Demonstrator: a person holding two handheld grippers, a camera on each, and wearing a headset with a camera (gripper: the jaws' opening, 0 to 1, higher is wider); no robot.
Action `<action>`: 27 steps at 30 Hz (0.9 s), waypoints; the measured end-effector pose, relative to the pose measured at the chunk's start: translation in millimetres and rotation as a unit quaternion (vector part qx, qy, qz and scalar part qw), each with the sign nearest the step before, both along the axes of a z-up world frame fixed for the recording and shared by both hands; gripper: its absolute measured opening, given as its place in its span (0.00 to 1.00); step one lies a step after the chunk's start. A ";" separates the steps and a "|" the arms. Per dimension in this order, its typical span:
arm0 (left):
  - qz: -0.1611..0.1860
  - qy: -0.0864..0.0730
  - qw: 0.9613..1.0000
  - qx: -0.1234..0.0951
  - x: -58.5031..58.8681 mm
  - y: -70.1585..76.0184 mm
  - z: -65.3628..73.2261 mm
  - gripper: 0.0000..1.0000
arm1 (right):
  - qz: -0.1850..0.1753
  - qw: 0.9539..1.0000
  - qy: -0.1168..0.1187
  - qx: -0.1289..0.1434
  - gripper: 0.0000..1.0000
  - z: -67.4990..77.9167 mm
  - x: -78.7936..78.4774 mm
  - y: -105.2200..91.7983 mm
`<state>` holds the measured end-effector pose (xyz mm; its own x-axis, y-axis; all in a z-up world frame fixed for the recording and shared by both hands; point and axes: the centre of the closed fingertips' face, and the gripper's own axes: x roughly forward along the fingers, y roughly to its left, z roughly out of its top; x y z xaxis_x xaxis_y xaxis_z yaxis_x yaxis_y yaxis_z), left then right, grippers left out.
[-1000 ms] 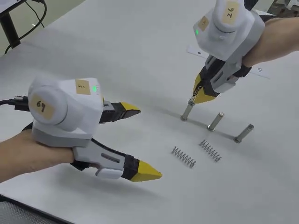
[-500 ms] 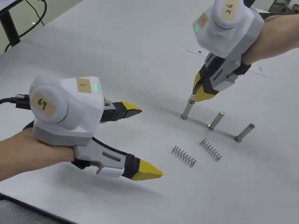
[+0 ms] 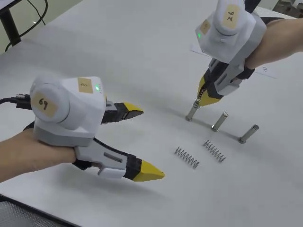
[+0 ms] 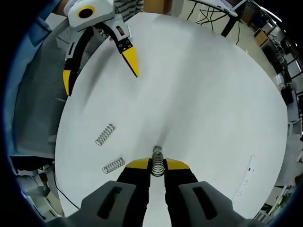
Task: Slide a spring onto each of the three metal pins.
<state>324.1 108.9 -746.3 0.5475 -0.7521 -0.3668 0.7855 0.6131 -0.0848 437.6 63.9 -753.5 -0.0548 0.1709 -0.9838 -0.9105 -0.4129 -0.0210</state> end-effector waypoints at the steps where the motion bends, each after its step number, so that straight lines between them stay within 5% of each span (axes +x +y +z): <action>1: 0.000 0.001 1.000 0.000 0.1 0.1 -0.2 0.79 | -0.001 1.000 0.002 0.001 0.08 -0.8 -0.9 0.0; 27: 0.002 0.007 1.000 -0.001 2.1 1.8 -3.7 0.79 | -0.006 1.000 0.013 -0.009 0.08 -28.2 -6.0 3.6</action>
